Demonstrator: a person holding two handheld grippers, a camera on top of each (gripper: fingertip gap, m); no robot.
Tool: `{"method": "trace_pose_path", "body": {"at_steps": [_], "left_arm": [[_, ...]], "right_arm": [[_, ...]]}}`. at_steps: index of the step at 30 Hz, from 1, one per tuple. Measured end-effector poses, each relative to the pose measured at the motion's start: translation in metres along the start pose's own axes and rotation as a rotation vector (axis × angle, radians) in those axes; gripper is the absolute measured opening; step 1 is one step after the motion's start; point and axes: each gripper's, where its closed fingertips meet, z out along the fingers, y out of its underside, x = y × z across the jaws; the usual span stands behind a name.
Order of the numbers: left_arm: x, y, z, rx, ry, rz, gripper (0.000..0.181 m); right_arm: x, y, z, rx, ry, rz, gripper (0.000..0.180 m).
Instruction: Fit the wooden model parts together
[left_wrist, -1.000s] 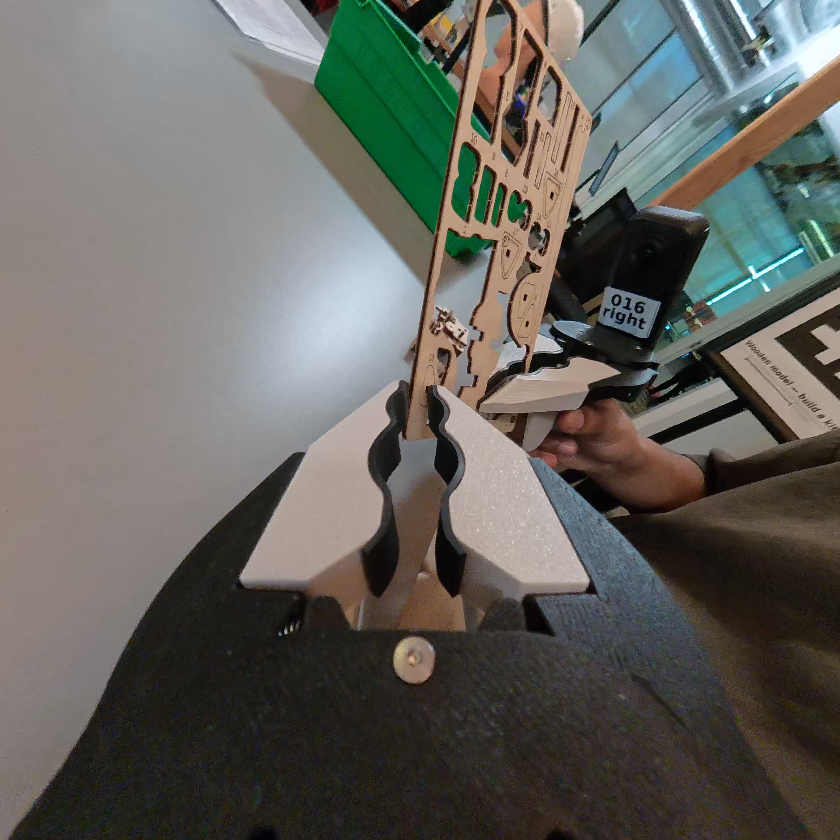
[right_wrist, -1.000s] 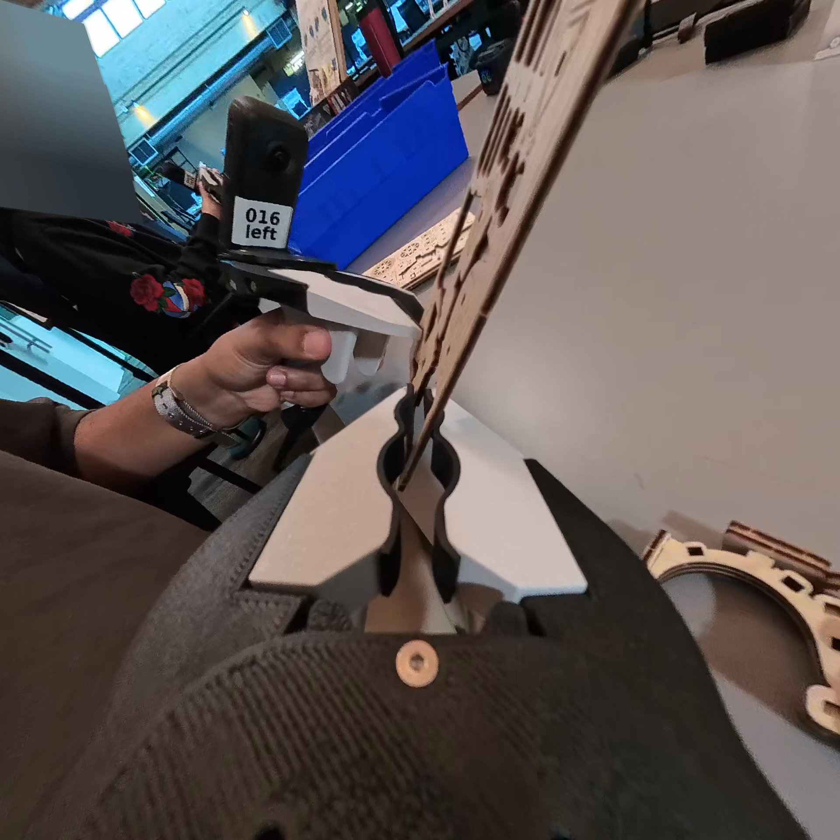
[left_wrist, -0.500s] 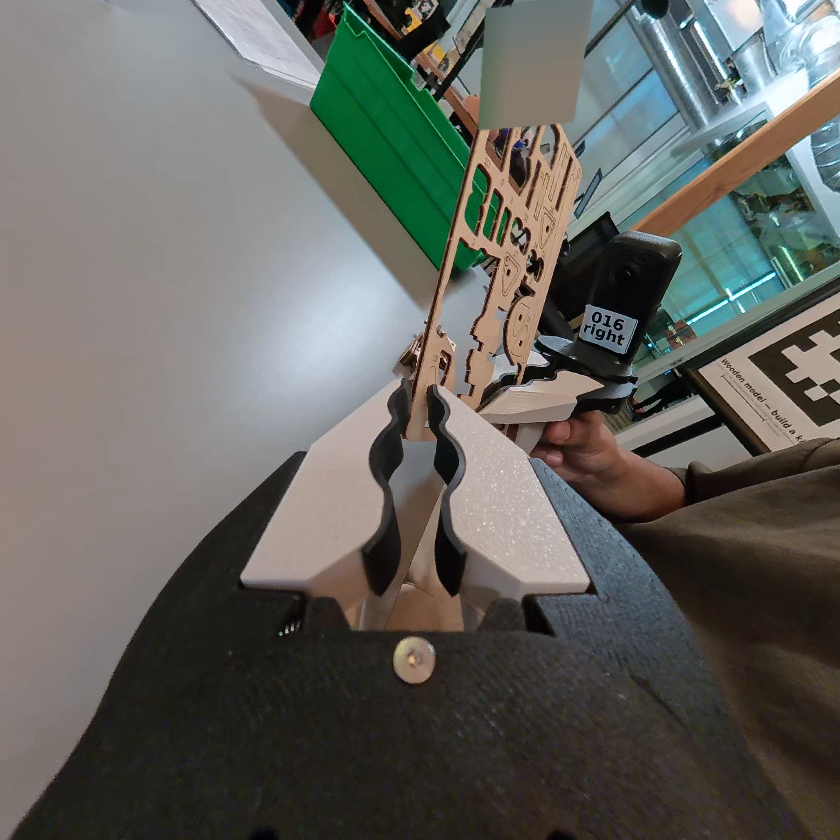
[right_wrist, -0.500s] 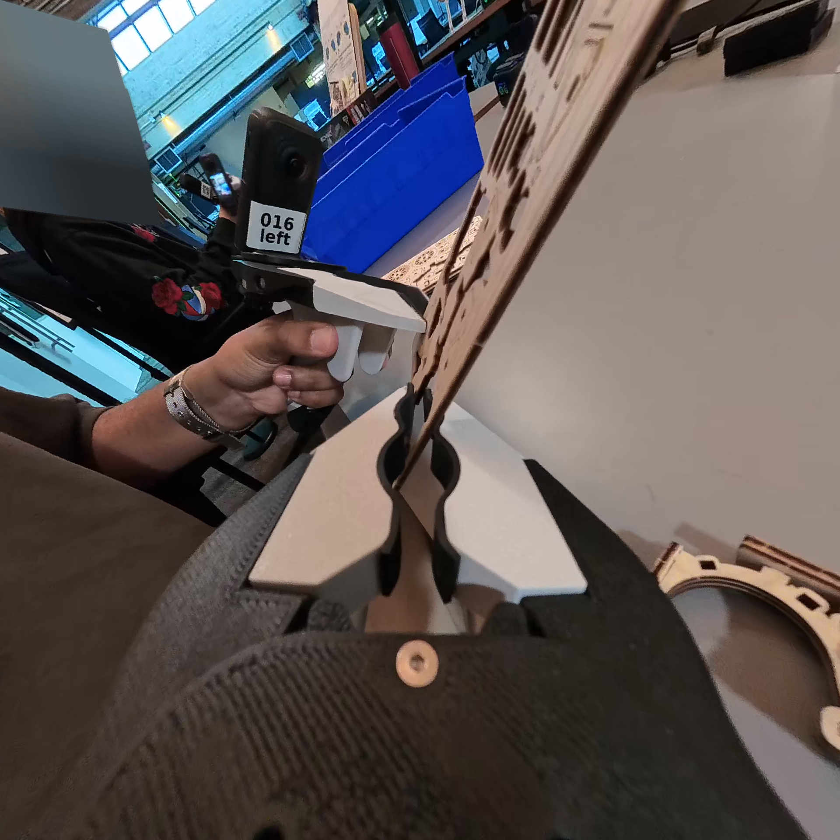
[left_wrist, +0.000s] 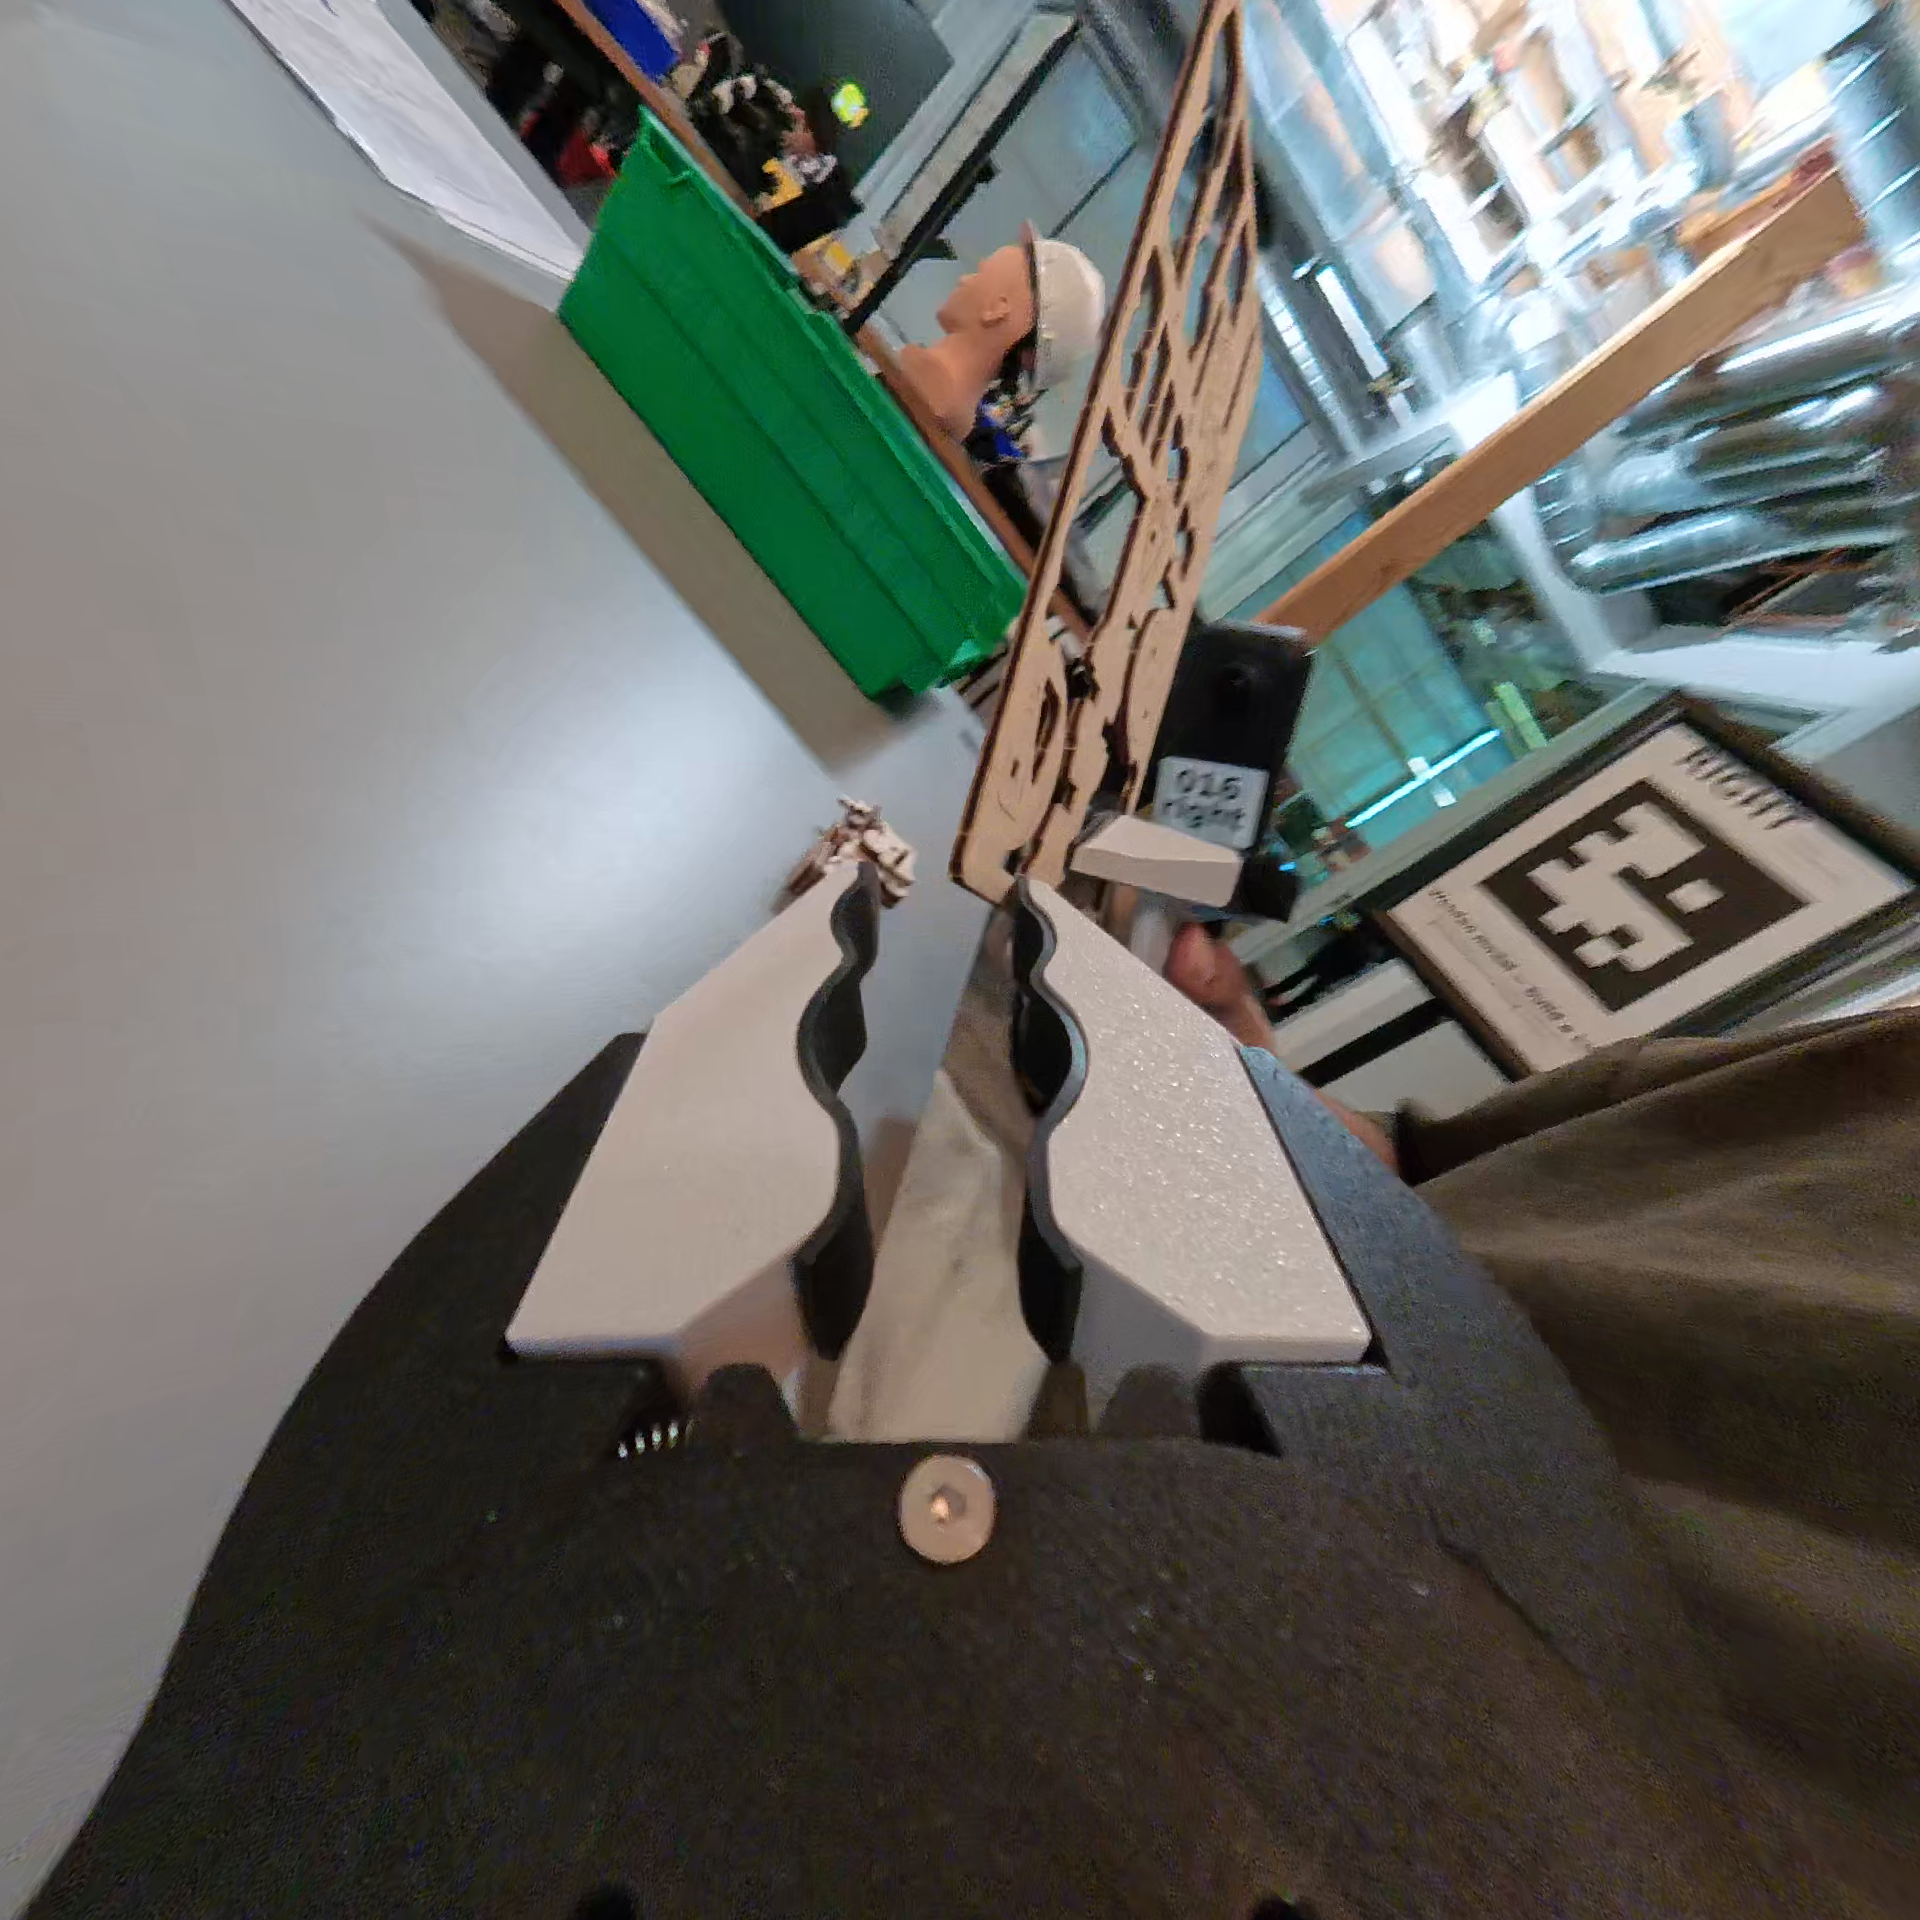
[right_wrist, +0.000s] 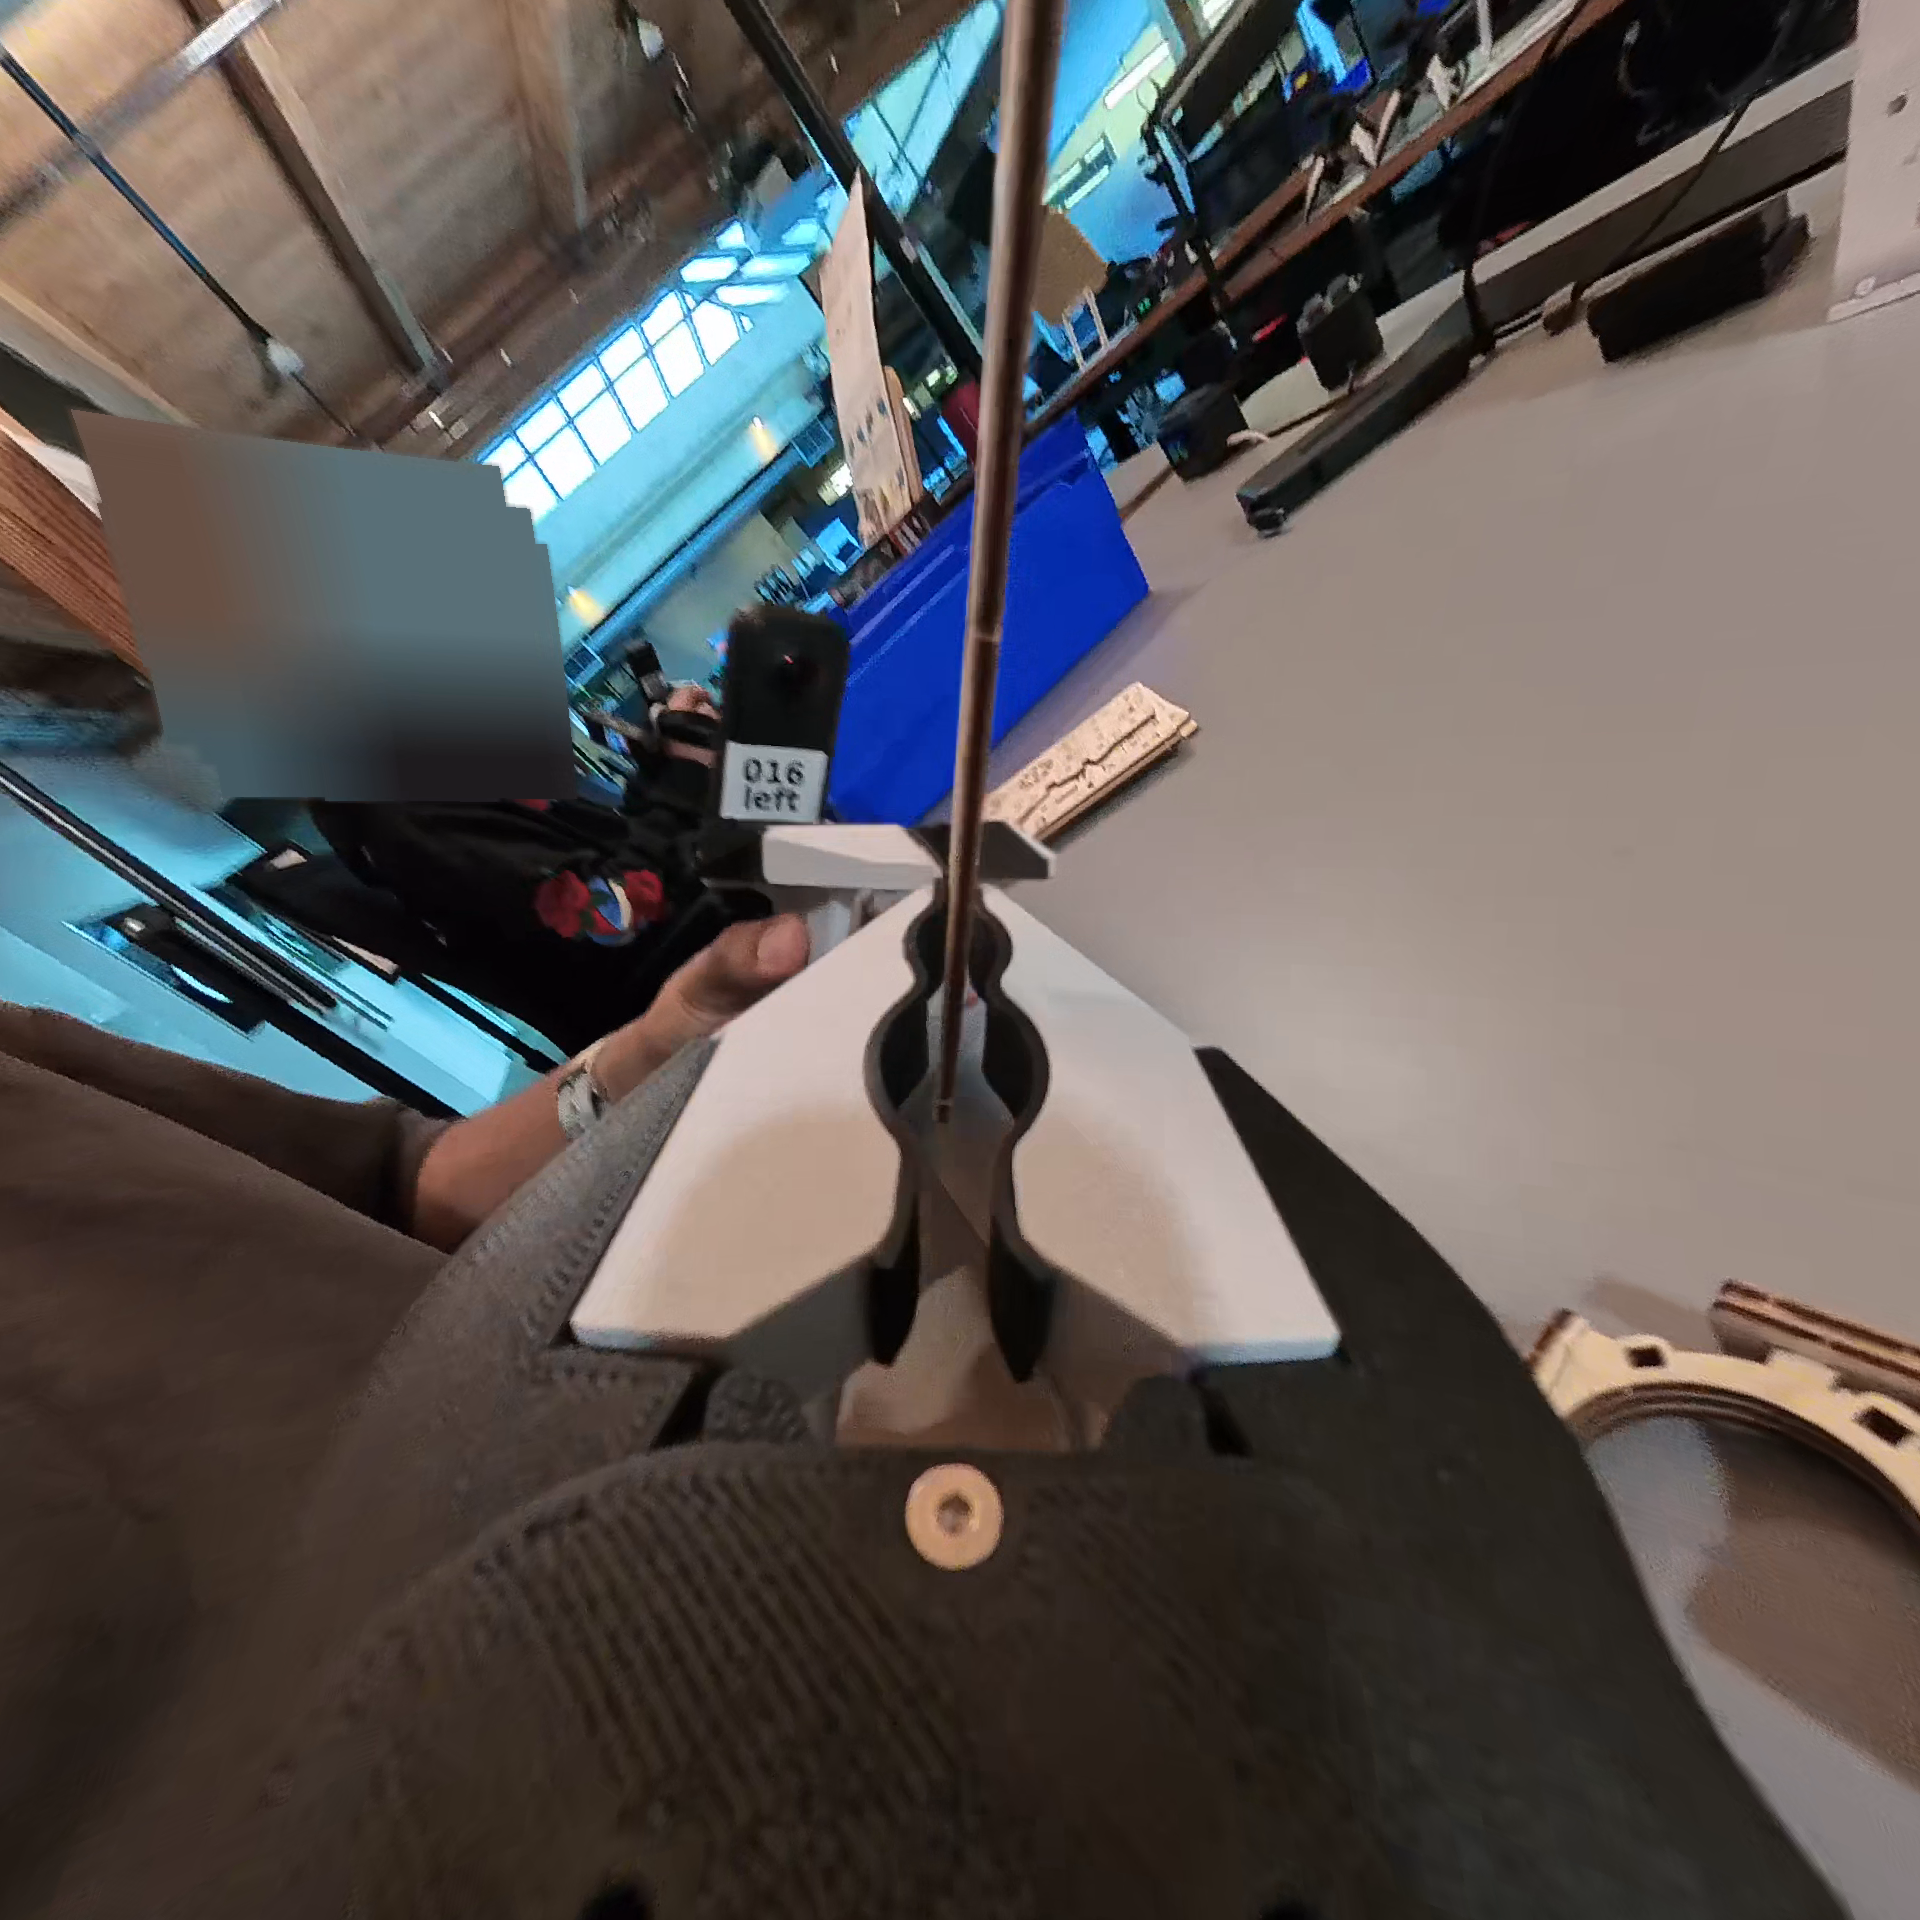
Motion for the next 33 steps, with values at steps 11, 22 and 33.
{"method": "trace_pose_path", "body": {"at_steps": [11, 22, 33], "left_arm": [[0.026, -0.026, -0.011, 0.186, 0.259, -0.175, 0.003], [0.017, -0.077, -0.065, 0.457, 0.136, -0.004, 0.000], [0.019, -0.069, -0.068, 0.094, -0.331, 0.620, 0.000]], "right_arm": [[-0.012, -0.005, 0.010, 0.042, -0.102, 0.080, 0.001], [-0.015, 0.000, 0.013, -0.017, -0.097, 0.047, 0.026], [-0.029, -0.043, 0.025, -0.464, 0.106, -1.039, 0.034]]}}
